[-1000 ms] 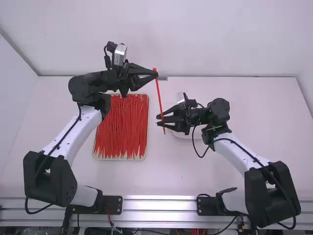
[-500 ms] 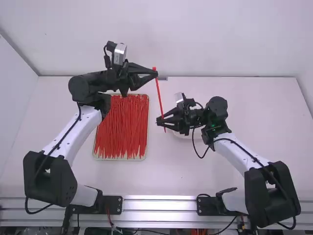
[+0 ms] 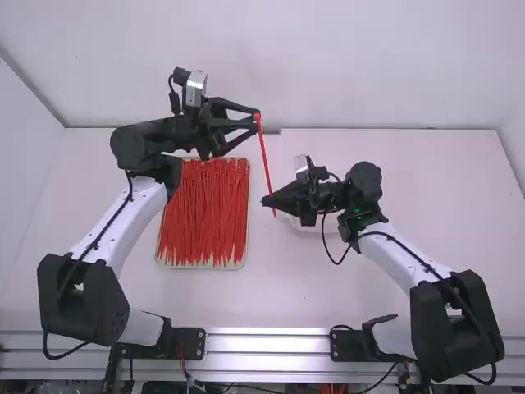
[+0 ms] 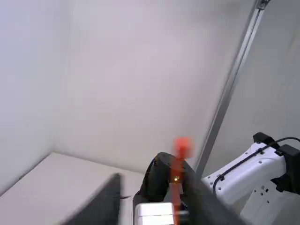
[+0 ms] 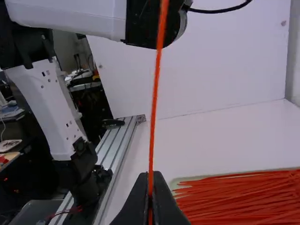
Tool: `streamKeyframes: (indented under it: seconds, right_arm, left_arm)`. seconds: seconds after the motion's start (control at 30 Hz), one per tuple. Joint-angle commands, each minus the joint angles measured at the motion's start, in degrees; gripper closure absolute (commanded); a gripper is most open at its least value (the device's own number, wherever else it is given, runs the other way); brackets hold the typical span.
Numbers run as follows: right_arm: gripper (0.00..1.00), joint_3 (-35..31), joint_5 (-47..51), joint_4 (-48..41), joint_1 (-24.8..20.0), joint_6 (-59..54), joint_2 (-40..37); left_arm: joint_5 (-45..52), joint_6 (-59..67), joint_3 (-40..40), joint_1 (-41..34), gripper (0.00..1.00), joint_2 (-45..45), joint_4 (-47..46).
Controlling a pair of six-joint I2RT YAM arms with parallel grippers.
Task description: Fasten the cable tie
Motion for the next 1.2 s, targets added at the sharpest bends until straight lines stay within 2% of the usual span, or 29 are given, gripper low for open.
streamKeyframes:
  seconds: [0.0,0.23,0.33,0.53,0.67,0.83,0.93,1.1,1.17]
  right_arm:
    - [1.00,0.9,2.5,0.4,-0.3,-0.1,0.3]
    - [1.00,4.3,2.7,0.7,-4.1,4.7,0.3]
    - [1.00,6.4,2.2,0.6,-7.1,5.5,0.3]
    - [1.00,11.2,2.5,-0.8,-13.0,7.8,0.3]
    - [1.00,16.0,3.9,-7.6,-16.9,7.1,0.3]
    - [1.00,20.9,9.0,-19.3,-19.6,2.0,0.3]
    - [1.00,24.9,17.6,-31.1,-20.9,-3.6,0.3]
    - [1.00,28.6,29.8,-42.5,-21.0,-7.9,0.3]
    - [1.00,30.8,39.0,-48.3,-20.8,-9.3,0.3]
  left_arm:
    - [-0.2,3.5,1.5,0.0,0.01,-0.3,-1.0]
    - [-3.7,12.9,1.5,0.9,0.01,-0.3,-13.7]
    - [-5.5,15.6,1.5,2.1,0.01,-0.3,-17.8]
    - [-7.5,17.4,1.5,3.5,0.01,-0.3,-21.4]
    - [-7.5,18.9,1.5,3.6,0.01,-0.3,-21.8]
    - [-8.0,19.3,1.5,3.5,0.01,-0.3,-22.3]
    - [-11.0,19.9,1.5,3.3,0.01,-0.3,-25.1]
    - [-13.2,20.8,1.5,3.4,0.01,-0.3,-26.3]
    - [-15.6,20.7,1.5,3.3,0.01,-0.3,-26.5]
